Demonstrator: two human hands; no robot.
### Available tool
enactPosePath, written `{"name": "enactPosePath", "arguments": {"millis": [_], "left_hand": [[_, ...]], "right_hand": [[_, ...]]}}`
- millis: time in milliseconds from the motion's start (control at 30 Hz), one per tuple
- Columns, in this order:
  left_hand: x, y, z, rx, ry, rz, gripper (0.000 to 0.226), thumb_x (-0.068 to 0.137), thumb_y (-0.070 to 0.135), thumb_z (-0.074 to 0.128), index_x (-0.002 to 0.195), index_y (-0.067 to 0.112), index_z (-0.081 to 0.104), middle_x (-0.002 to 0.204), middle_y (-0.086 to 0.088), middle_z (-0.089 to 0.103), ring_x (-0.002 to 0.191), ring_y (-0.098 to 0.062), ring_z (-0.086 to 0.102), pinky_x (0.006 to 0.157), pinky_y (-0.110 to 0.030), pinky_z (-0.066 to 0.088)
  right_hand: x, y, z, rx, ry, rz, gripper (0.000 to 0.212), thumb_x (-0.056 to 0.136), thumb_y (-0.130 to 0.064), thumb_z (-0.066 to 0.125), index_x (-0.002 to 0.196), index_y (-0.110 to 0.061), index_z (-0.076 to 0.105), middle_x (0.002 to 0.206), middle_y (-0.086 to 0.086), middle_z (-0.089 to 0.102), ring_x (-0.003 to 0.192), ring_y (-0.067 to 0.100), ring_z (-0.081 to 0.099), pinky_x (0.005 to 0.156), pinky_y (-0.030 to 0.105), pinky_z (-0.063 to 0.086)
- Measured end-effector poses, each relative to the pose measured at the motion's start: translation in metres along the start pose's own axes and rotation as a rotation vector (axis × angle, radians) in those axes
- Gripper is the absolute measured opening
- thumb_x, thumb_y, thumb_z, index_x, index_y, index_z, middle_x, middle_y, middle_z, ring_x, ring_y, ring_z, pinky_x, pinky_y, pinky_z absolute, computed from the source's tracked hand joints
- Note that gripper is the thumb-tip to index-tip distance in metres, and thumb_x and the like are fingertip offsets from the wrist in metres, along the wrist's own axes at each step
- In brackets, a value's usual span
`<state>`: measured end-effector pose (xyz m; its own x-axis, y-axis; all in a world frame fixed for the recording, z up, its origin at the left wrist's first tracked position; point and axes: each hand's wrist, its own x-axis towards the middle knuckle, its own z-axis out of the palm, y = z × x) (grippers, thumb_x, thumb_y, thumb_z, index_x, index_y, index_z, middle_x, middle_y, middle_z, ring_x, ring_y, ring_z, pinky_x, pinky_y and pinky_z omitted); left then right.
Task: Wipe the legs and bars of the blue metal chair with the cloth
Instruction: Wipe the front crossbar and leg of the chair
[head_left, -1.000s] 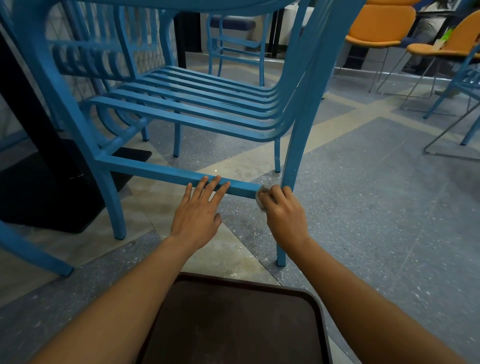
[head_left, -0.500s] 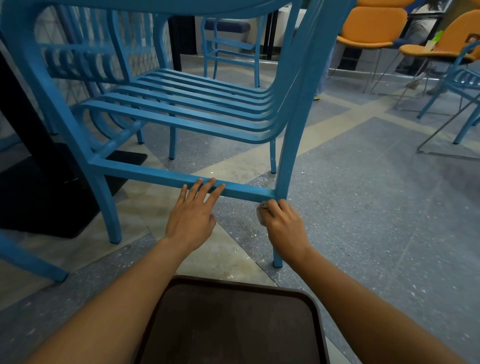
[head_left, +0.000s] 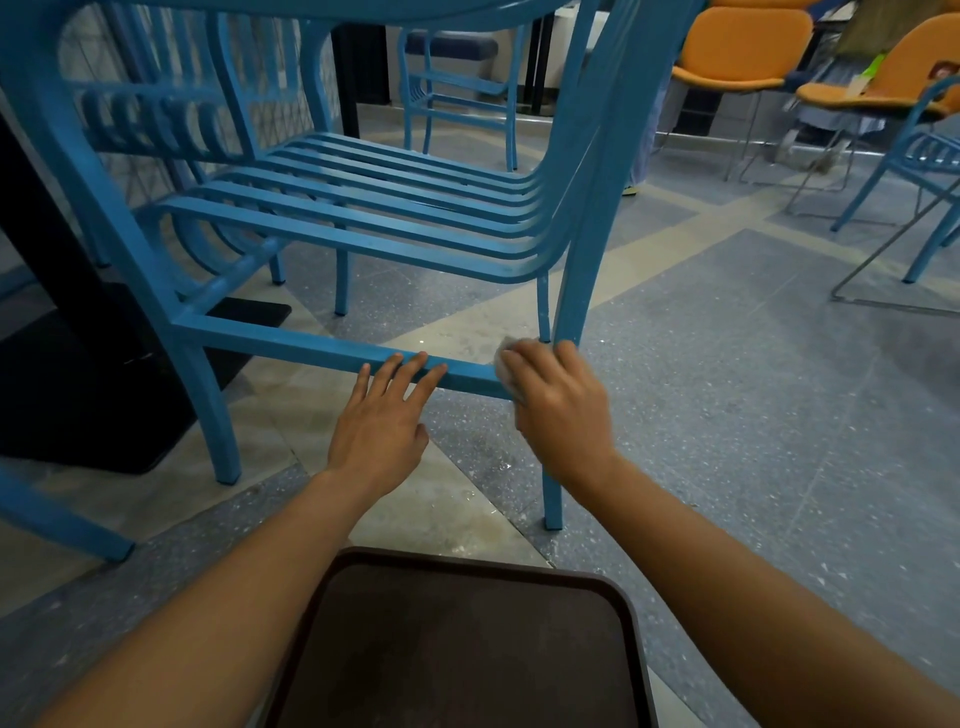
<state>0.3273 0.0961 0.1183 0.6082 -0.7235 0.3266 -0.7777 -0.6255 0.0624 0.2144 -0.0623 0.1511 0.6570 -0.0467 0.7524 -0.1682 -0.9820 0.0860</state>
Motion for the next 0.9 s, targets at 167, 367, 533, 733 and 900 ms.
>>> {"name": "enactPosePath", "arguments": {"millis": [167, 367, 533, 733, 900], "left_hand": [[0.0, 0.001, -0.001, -0.008, -0.002, -0.003, 0.068, 0.093, 0.024, 0.047, 0.148, 0.029, 0.007, 0.157, 0.003, 0.009, 0.146, -0.02, 0.004, 0.117, -0.042, -0.002], [-0.001, 0.001, 0.0, -0.017, -0.001, -0.003, 0.069, 0.093, 0.024, 0.048, 0.148, 0.029, 0.007, 0.158, 0.003, 0.008, 0.146, -0.02, 0.004, 0.118, -0.042, -0.001], [-0.001, 0.0, 0.001, -0.01, -0.008, -0.002, 0.068, 0.094, 0.025, 0.046, 0.148, 0.029, 0.005, 0.158, 0.004, 0.007, 0.146, -0.02, 0.003, 0.118, -0.042, -0.001], [0.0, 0.001, -0.003, -0.013, -0.023, -0.005, 0.069, 0.094, 0.025, 0.046, 0.148, 0.029, 0.005, 0.158, 0.004, 0.006, 0.146, -0.02, 0.002, 0.118, -0.042, -0.001], [-0.001, 0.002, -0.004, 0.0, -0.028, -0.007, 0.068, 0.094, 0.024, 0.045, 0.148, 0.029, 0.004, 0.158, 0.004, 0.006, 0.146, -0.019, 0.002, 0.119, -0.043, -0.001]], "right_hand": [[0.024, -0.023, 0.0, -0.363, -0.537, 0.035, 0.037, 0.089, -0.02, 0.059, 0.119, 0.001, 0.054, 0.115, 0.015, 0.058, 0.11, 0.029, 0.047, 0.085, 0.037, 0.045], [0.014, -0.022, -0.001, -0.361, -0.604, 0.104, 0.032, 0.096, -0.016, 0.043, 0.121, 0.003, 0.05, 0.118, 0.018, 0.057, 0.119, 0.032, 0.042, 0.091, 0.039, 0.043], [0.0, -0.017, -0.003, -0.35, -0.49, 0.106, 0.024, 0.084, -0.019, 0.064, 0.101, -0.001, 0.065, 0.092, 0.012, 0.068, 0.091, 0.025, 0.059, 0.071, 0.034, 0.051], [-0.014, -0.009, 0.003, -0.332, -0.299, 0.089, 0.017, 0.069, -0.01, 0.073, 0.084, -0.003, 0.068, 0.075, 0.01, 0.067, 0.071, 0.024, 0.059, 0.055, 0.031, 0.047], [-0.041, 0.002, 0.006, -0.23, -0.315, 0.072, 0.015, 0.063, -0.007, 0.078, 0.074, -0.008, 0.067, 0.069, 0.008, 0.067, 0.071, 0.026, 0.059, 0.056, 0.032, 0.047]]}}
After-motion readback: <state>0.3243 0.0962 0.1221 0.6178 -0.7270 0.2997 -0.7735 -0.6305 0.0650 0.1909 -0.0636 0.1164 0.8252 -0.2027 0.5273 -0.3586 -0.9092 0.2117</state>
